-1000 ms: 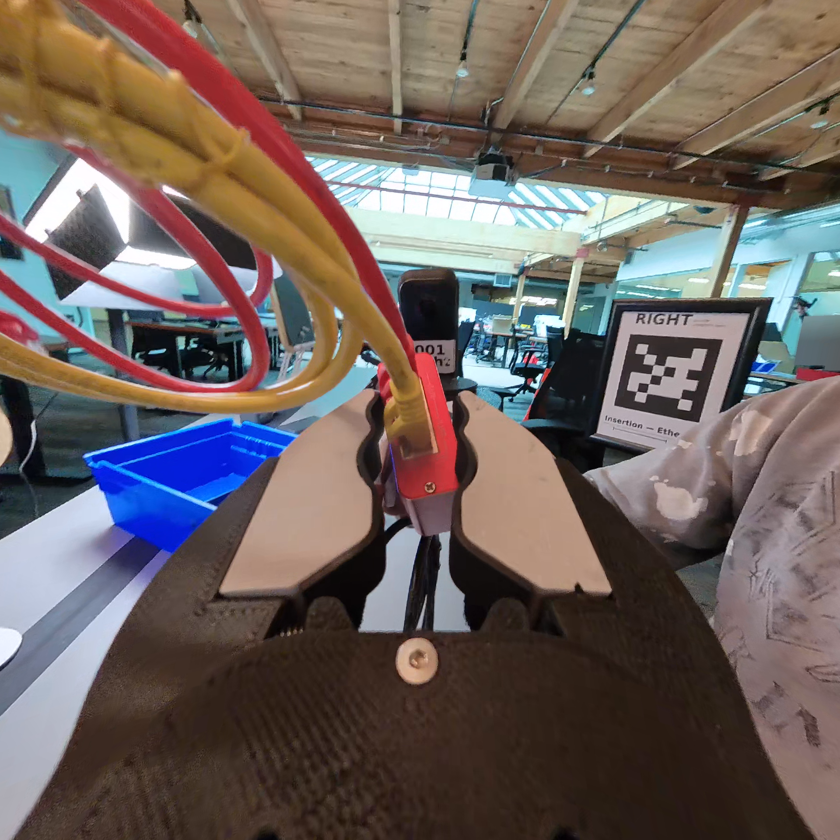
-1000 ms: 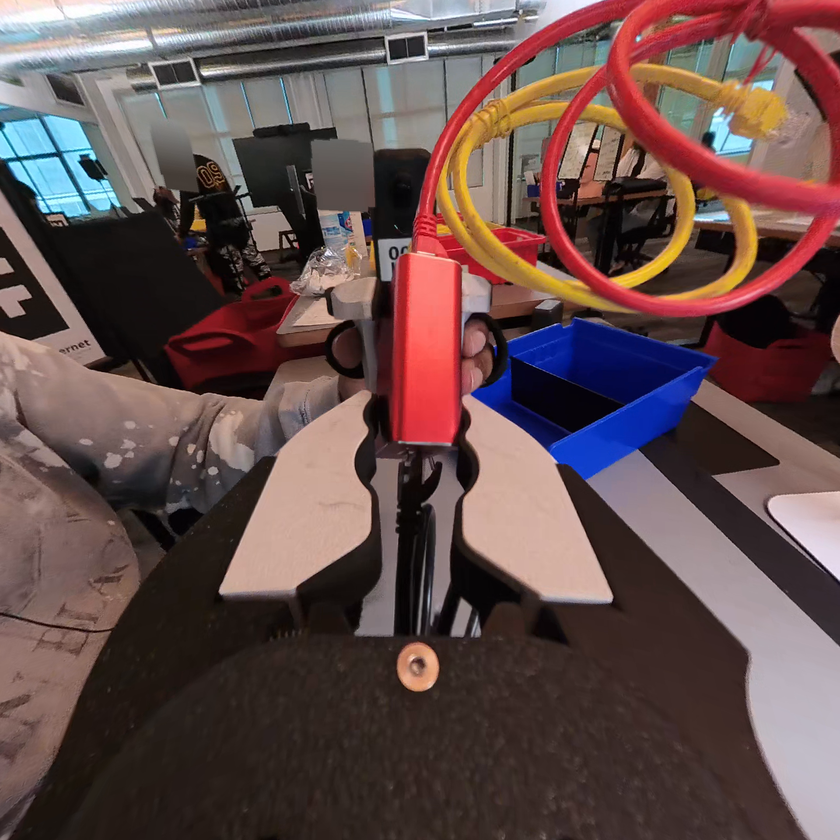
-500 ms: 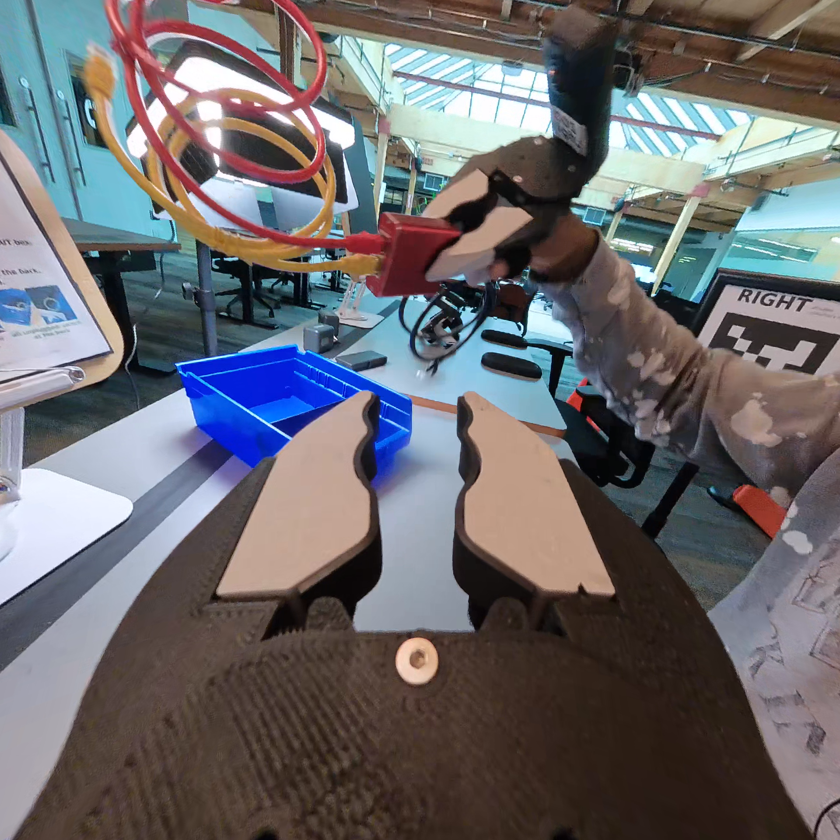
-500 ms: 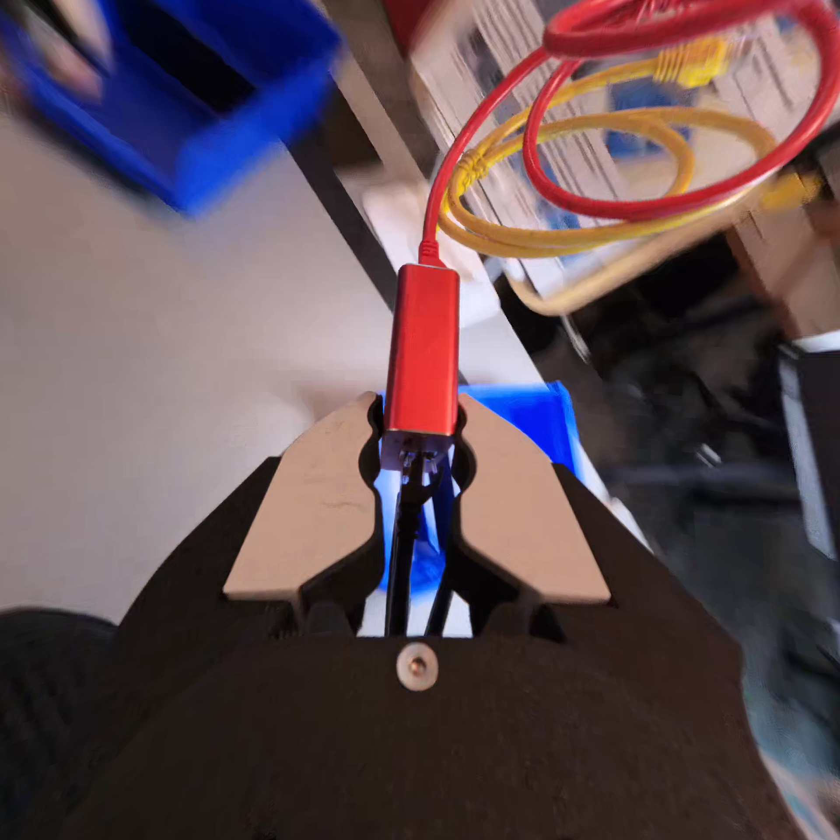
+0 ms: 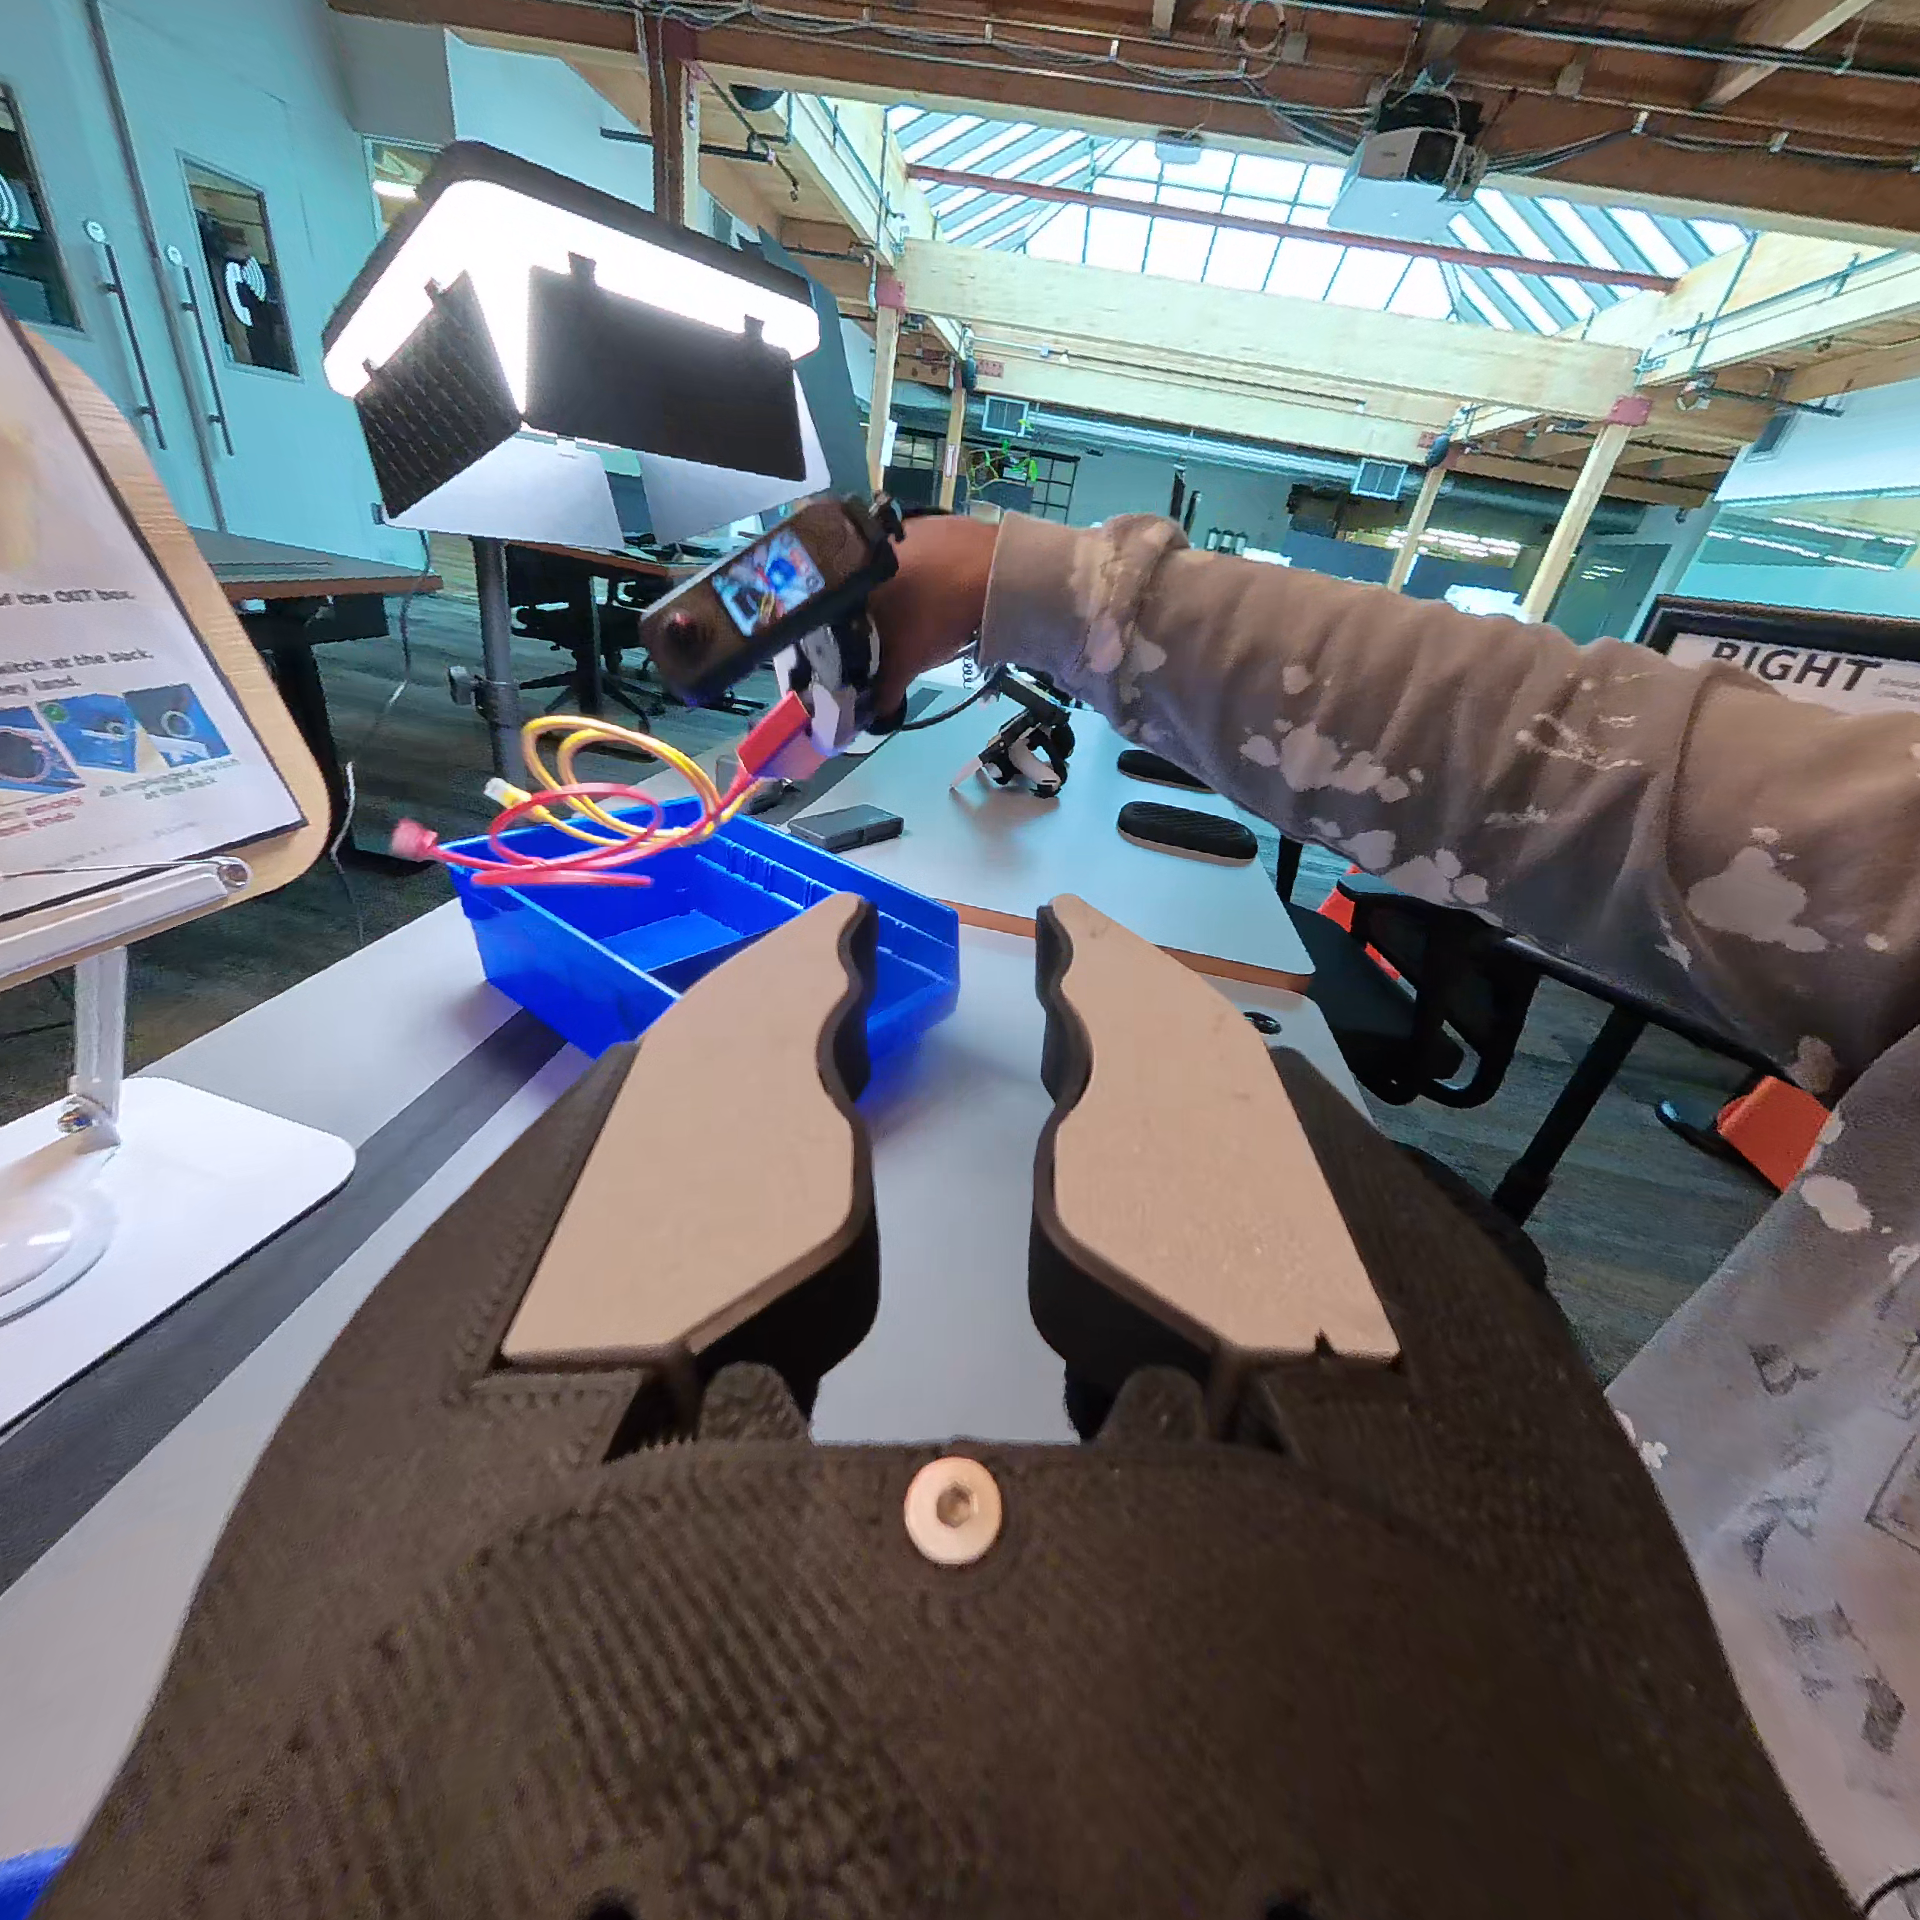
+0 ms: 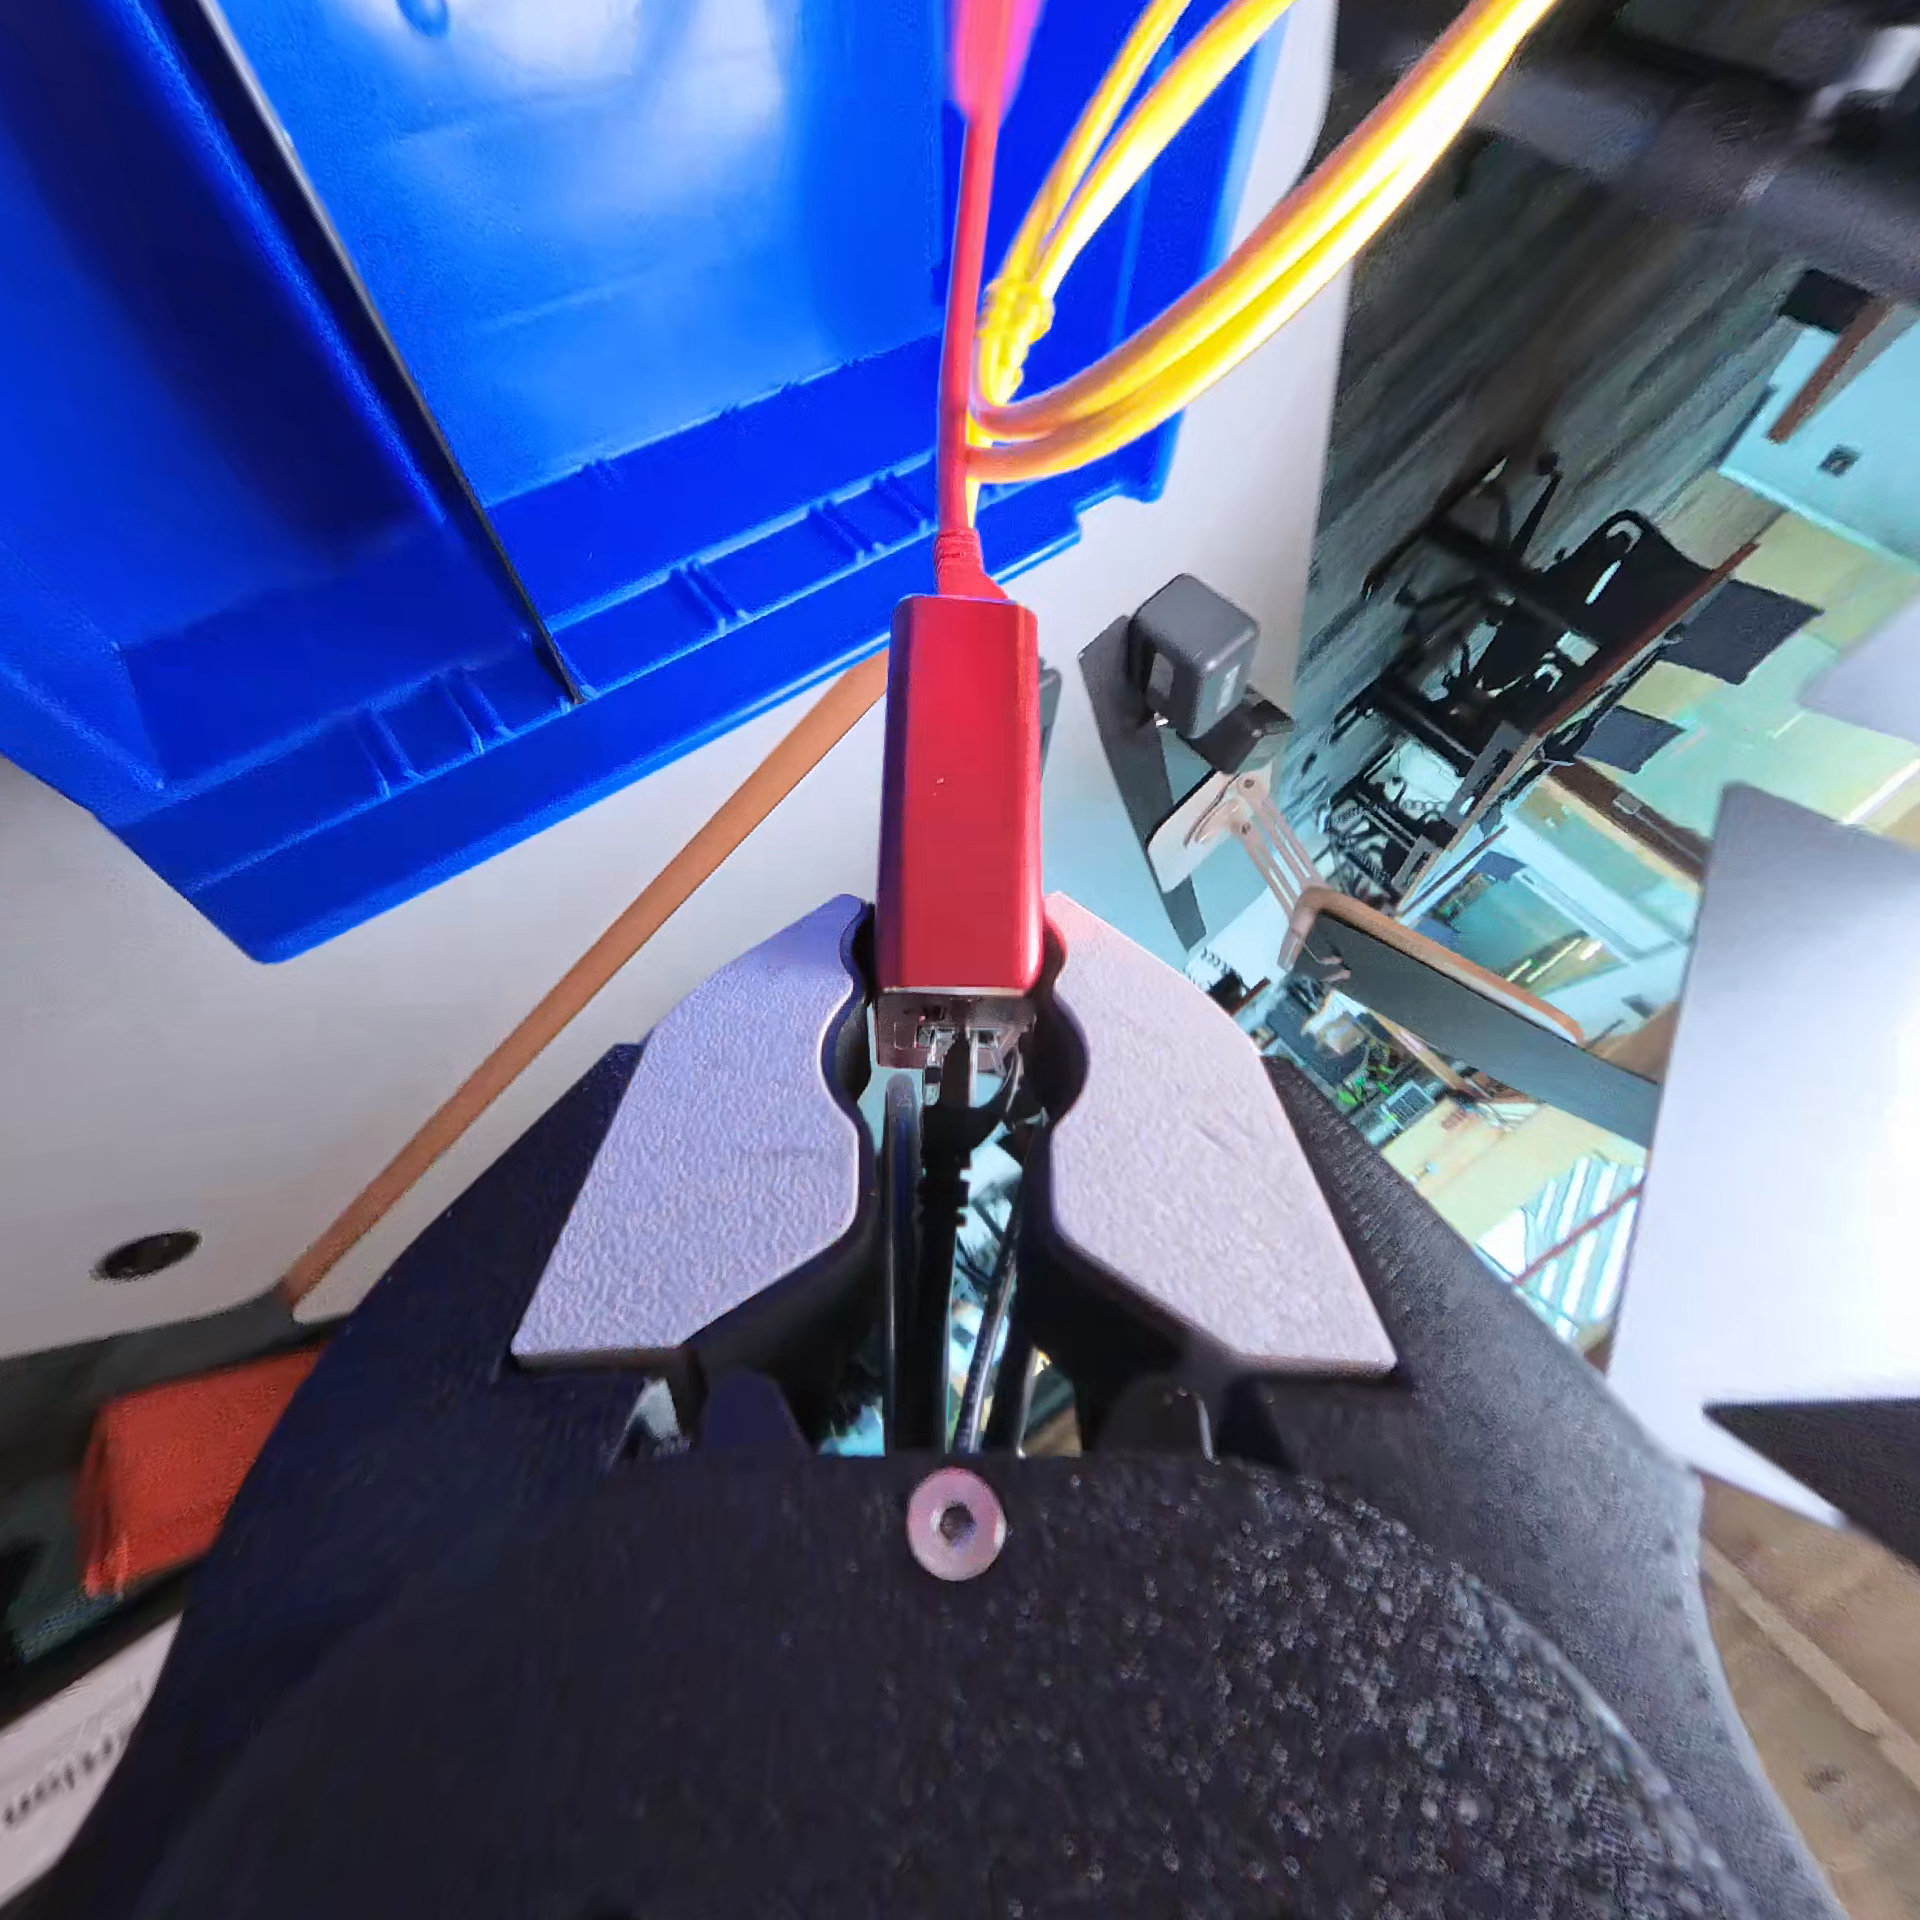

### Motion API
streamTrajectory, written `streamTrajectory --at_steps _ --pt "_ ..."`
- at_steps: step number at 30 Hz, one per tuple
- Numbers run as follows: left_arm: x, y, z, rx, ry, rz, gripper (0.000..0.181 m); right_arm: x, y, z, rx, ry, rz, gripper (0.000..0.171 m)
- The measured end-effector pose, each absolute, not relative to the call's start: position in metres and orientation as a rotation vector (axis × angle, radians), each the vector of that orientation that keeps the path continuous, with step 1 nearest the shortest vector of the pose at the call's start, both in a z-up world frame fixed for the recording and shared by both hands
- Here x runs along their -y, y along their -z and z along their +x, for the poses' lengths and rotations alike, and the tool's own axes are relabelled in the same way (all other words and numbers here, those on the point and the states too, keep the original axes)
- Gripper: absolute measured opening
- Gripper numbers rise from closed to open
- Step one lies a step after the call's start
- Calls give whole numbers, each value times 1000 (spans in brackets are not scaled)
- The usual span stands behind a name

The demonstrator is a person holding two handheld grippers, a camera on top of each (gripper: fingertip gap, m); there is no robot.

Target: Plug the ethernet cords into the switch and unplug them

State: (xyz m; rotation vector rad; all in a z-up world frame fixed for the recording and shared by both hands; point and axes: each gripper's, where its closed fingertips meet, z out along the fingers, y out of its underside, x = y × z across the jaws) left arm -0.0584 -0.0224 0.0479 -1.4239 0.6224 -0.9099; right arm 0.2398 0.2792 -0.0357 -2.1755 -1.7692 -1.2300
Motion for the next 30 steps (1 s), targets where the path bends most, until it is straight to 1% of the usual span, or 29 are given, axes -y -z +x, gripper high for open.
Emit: streamTrajectory --at_steps 4,8,13,17,20,22,24,28,30 --pt "18 -49 -70 -588 915 -1412 27 -278 60 243 2072 1415 -2073 27" --pt "10 -44 -75 -559 948 -1422 26 -263 83 223 2403 1430 -1900 27" --pt "9 -40 -74 -561 939 -1441 26 -284 90 201 2544 1476 -1739 27" --pt "6 -39 -79 -549 927 -1441 25 -291 113 199 2740 1561 -1564 27" --pt "1 -34 -83 -527 945 -1452 25 -285 142 189 2786 1390 -1633 30" --pt "-2 -30 -84 -519 951 -1462 25 -285 149 187 2722 1369 -1734 32" --pt "-4 -26 -84 -517 955 -1471 25 -278 156 185 2673 1256 -1871 43" --pt "-7 -21 -83 -521 951 -1489 25 -270 156 177 2552 964 -2069 54" --pt "-9 -19 -83 -520 952 -1494 25 -267 149 175 2493 858 -2121 56"
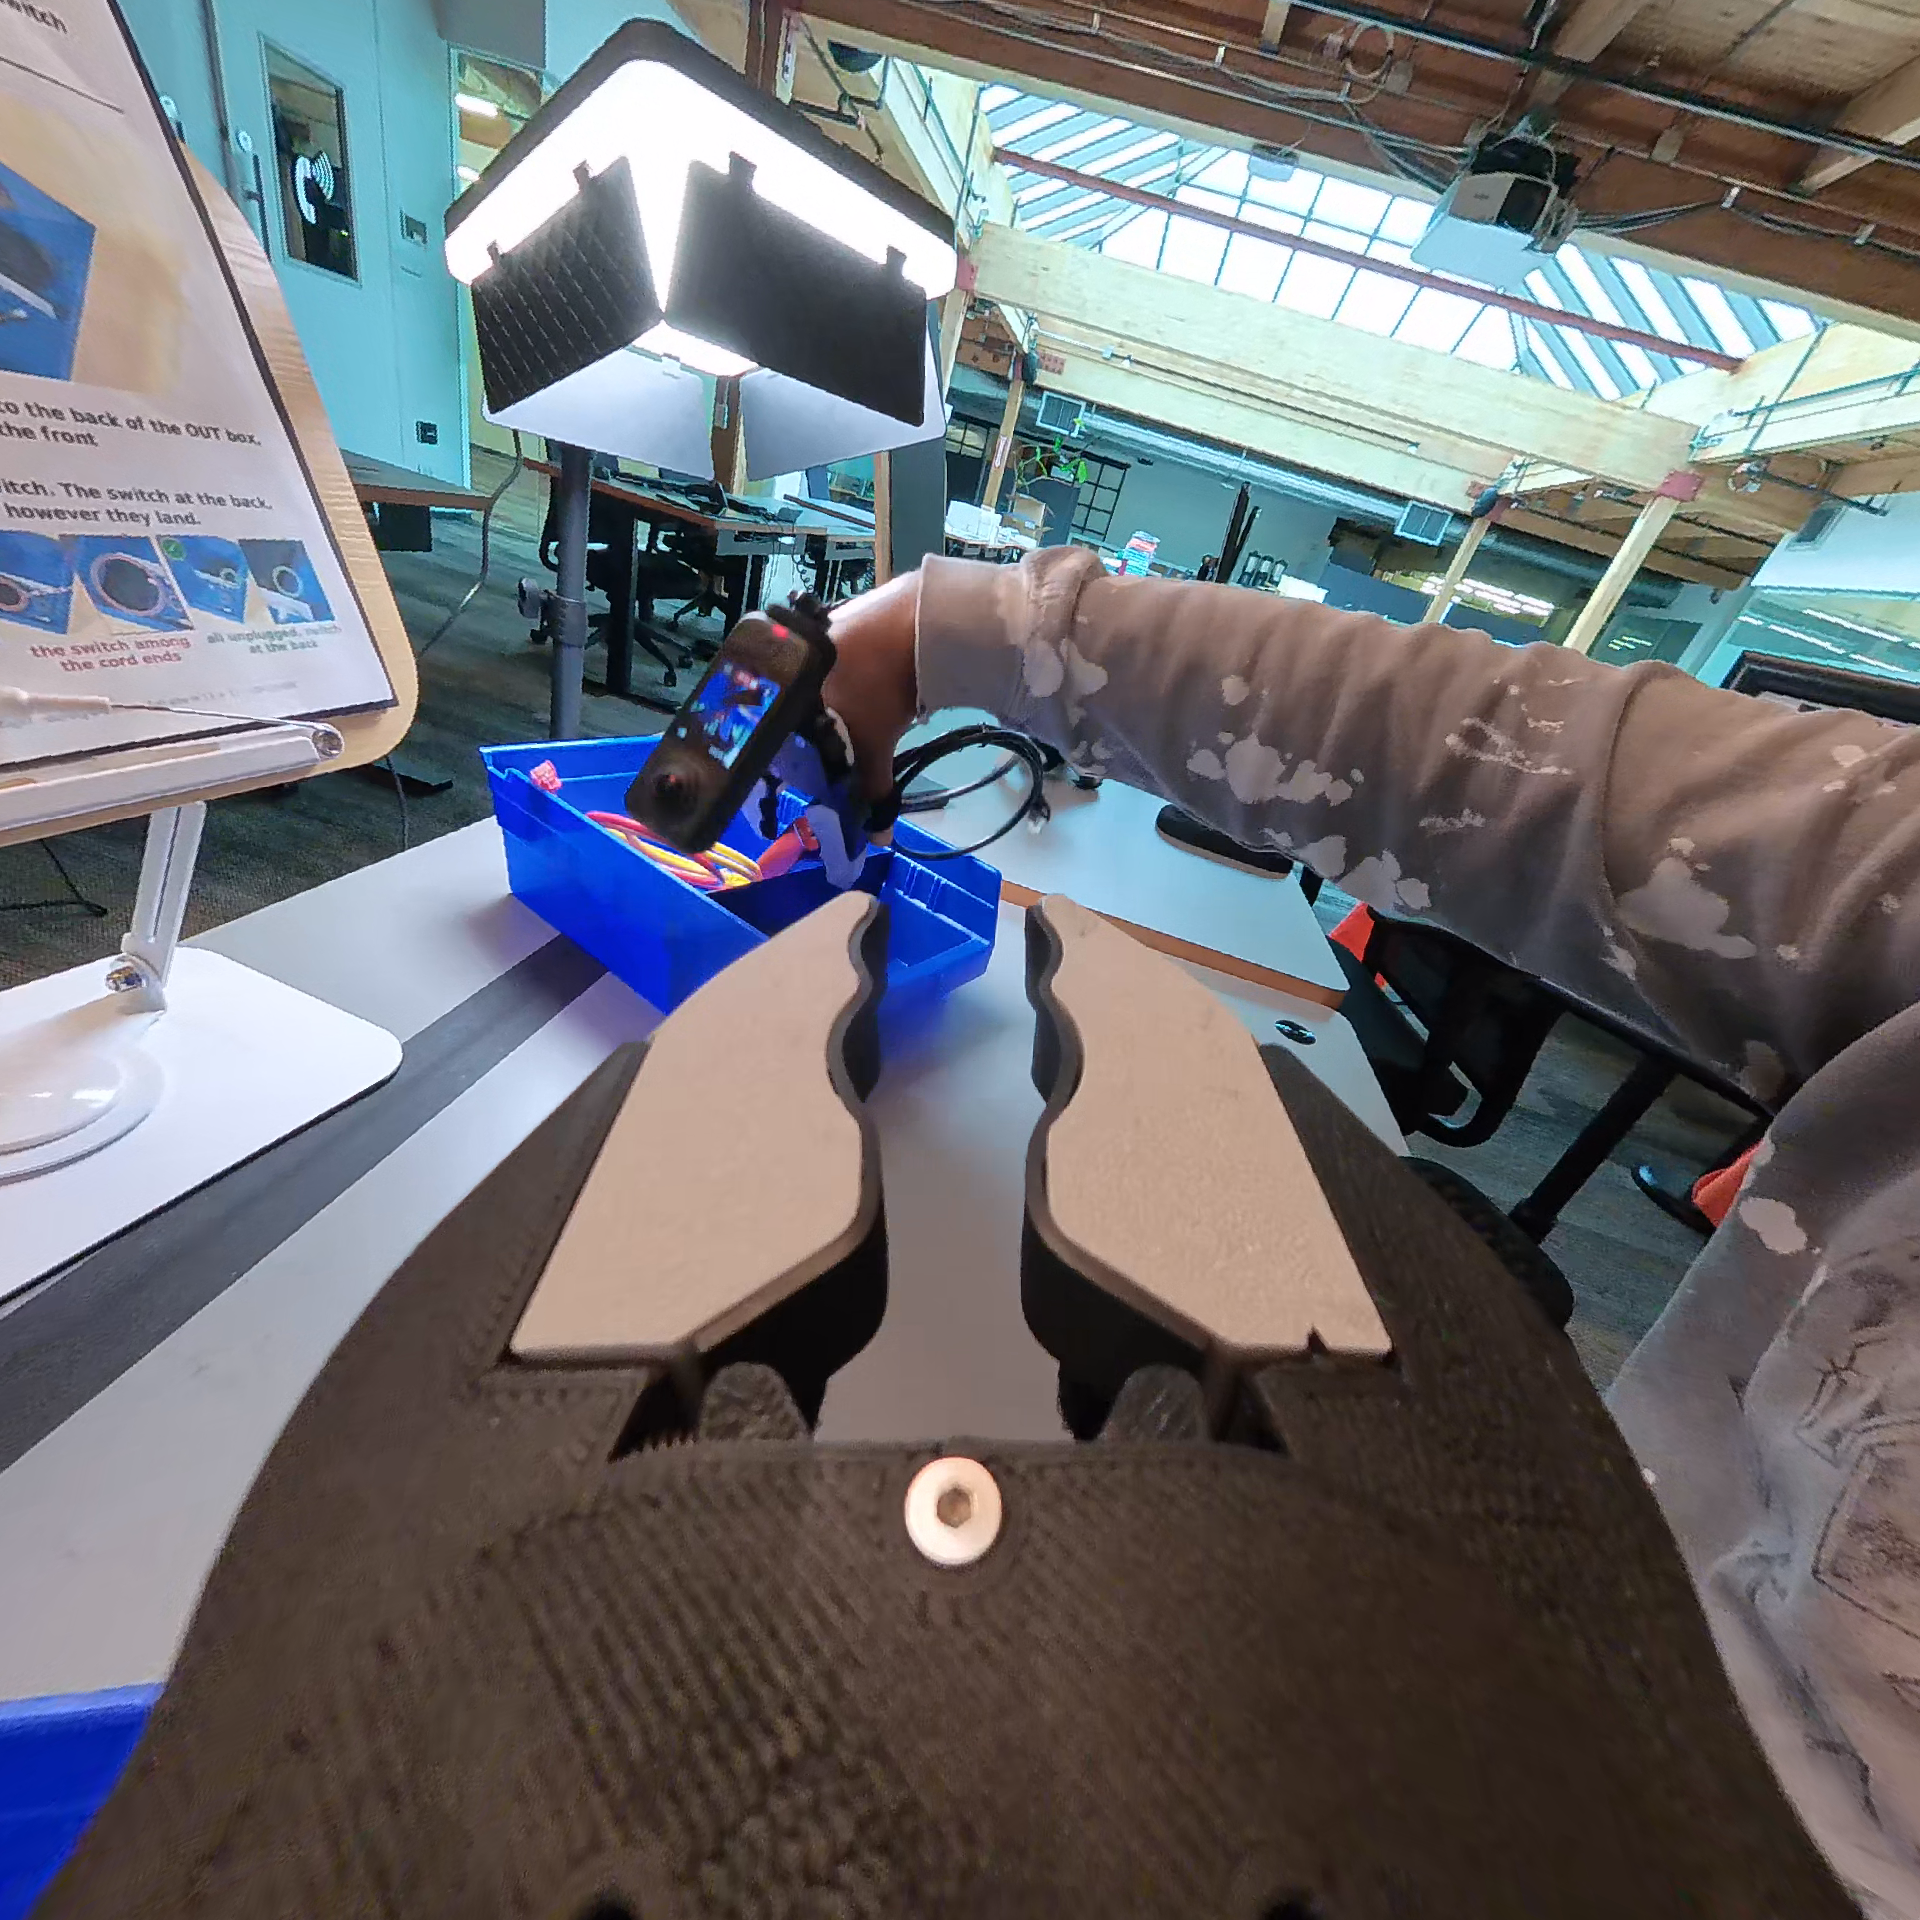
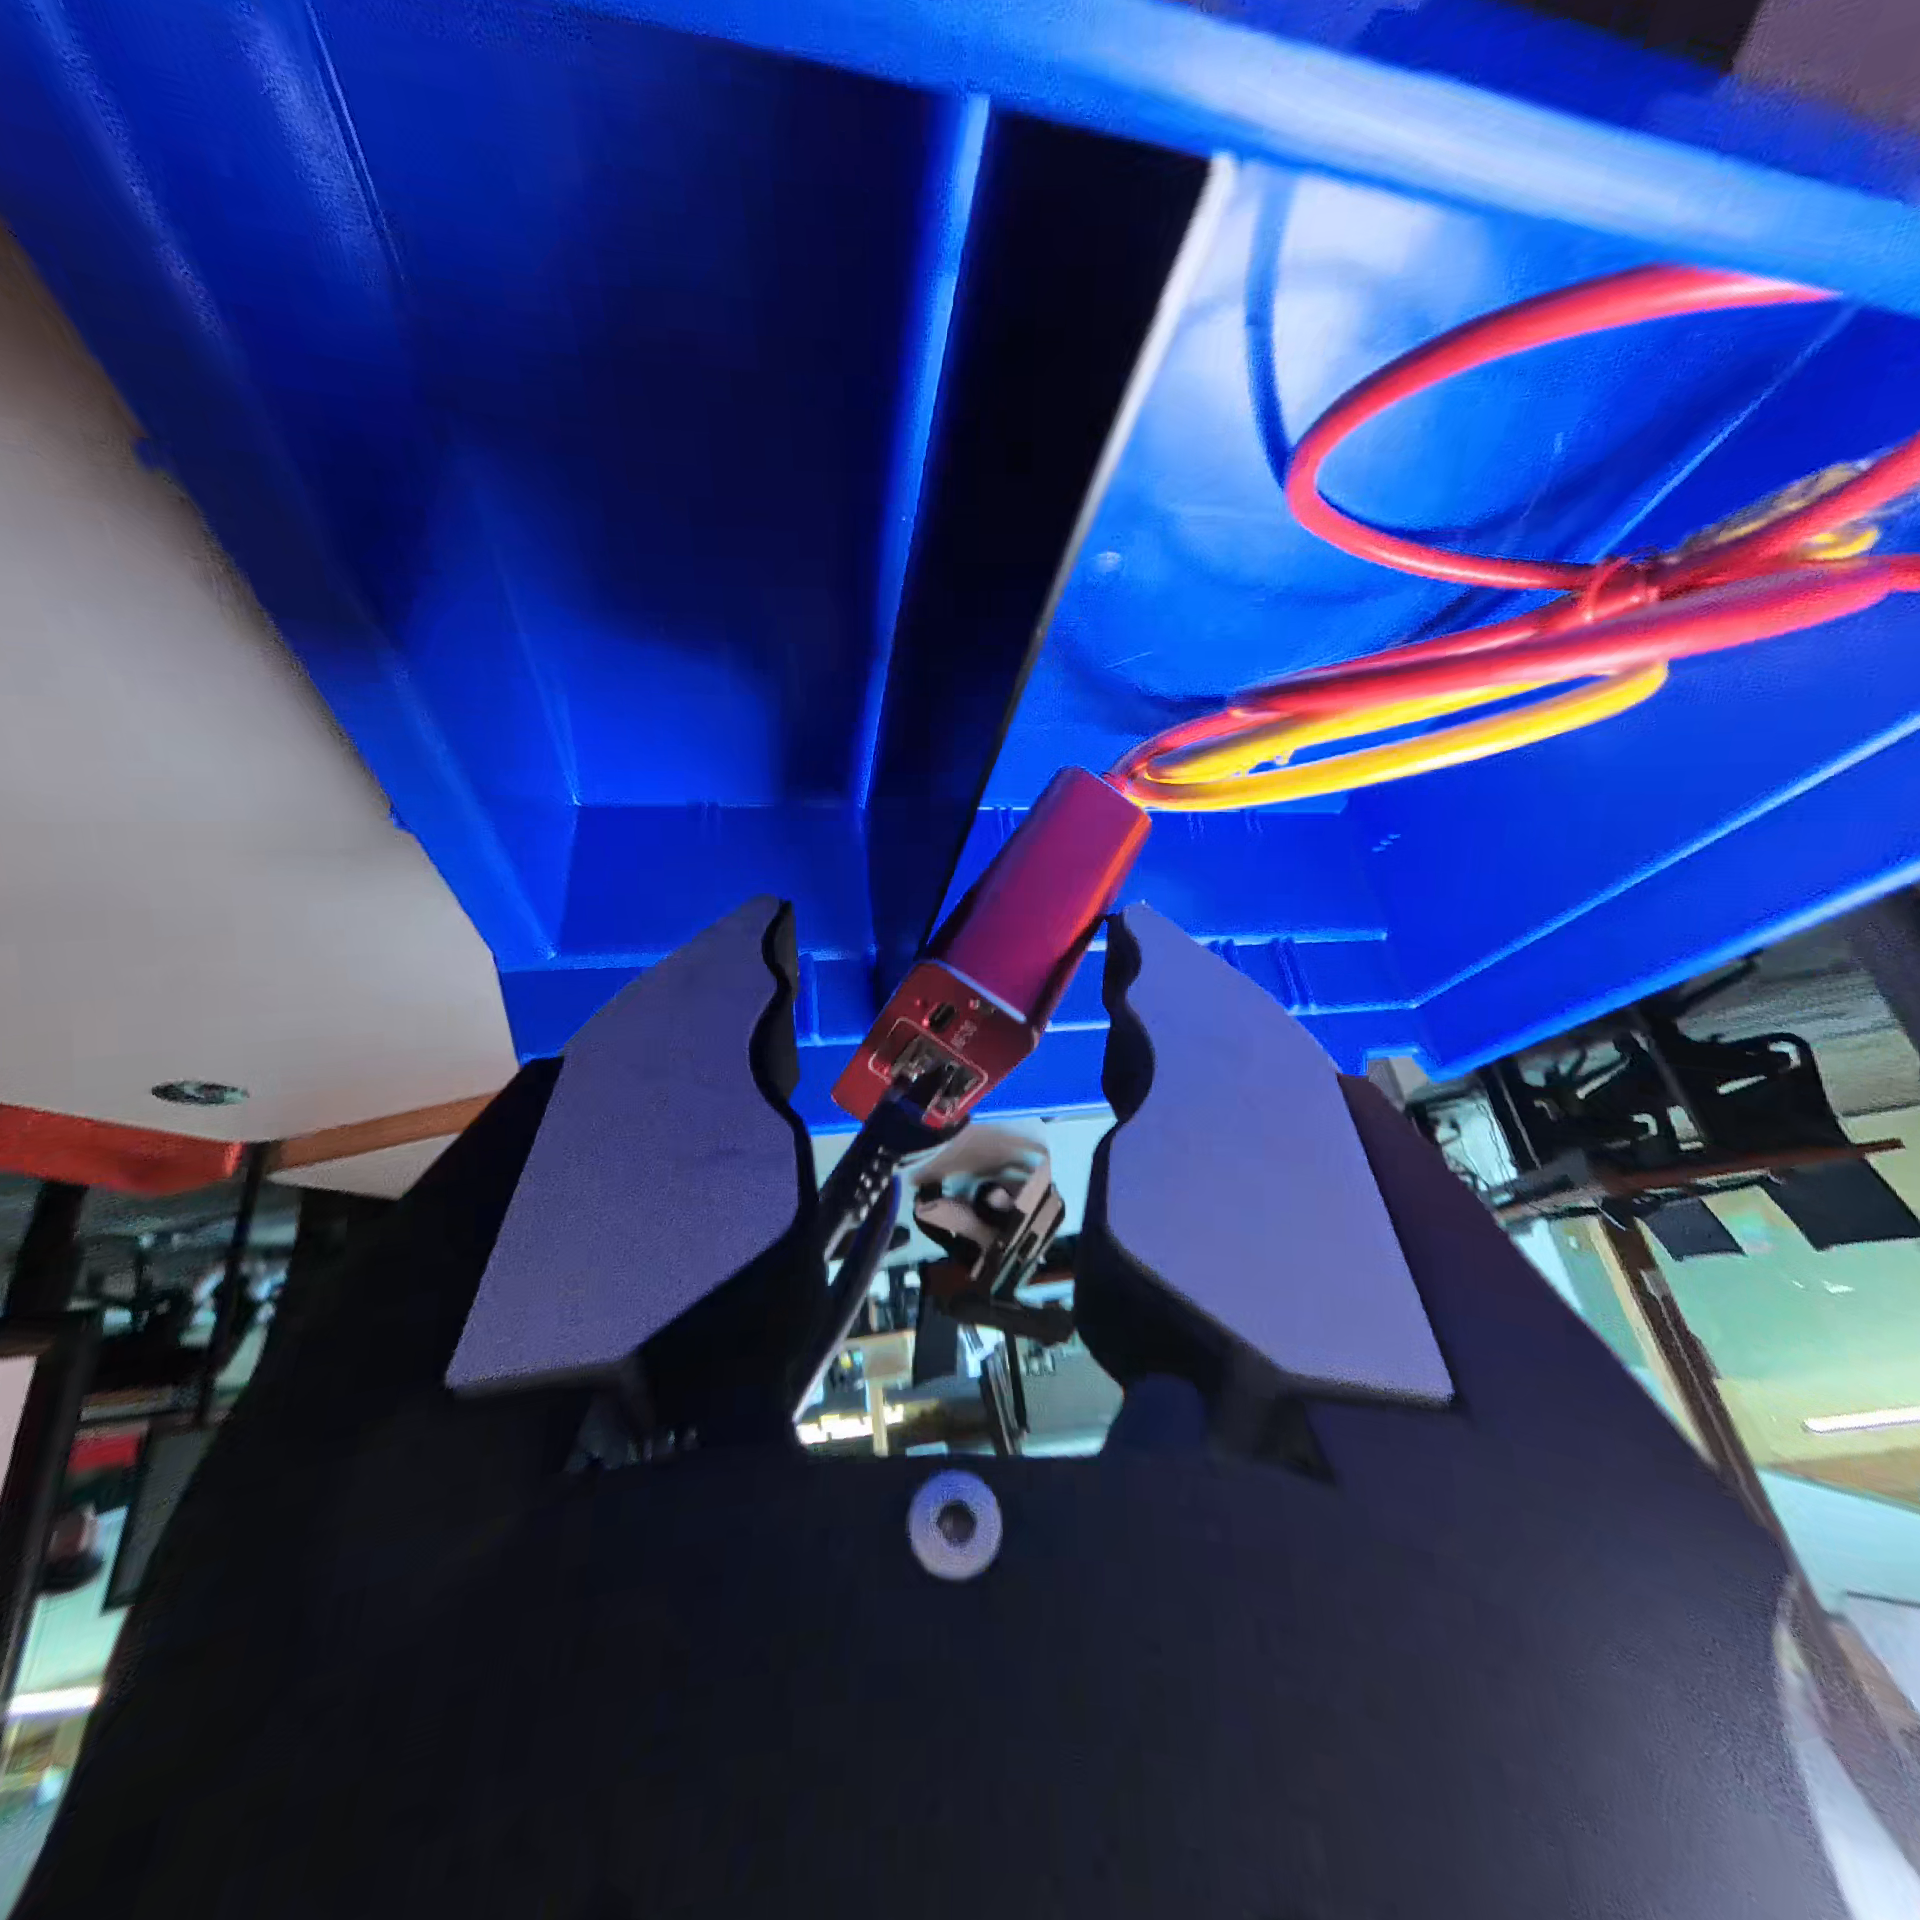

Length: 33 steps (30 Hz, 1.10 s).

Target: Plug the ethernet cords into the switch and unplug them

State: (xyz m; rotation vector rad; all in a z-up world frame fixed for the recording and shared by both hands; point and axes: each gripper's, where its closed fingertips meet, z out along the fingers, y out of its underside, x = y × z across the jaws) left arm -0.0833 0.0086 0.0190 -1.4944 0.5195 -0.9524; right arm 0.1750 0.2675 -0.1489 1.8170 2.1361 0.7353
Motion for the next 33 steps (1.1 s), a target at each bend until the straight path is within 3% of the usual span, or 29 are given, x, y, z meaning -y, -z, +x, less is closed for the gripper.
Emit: streamTrajectory --at_steps 5,11,17,22,27,33 --pt "-12 -14 -83 -515 960 -1507 25 -261 106 142 -2349 -563 2061 58" --pt "-14 -10 -86 -518 904 -1537 28 -241 -10 73 -2954 -547 2457 56" --pt "-15 -13 -101 -487 755 -1580 33 -140 -68 48 -3254 324 3014 54" --pt "-10 -16 -128 -458 529 -1628 35 -95 -20 68 -3168 628 3389 54" --pt "0 5 -161 -440 294 -1751 36 -104 67 97 -2908 389 3588 62" --pt "27 66 -203 -324 41 -1924 40 -145 147 138 -2385 54 3726 74"
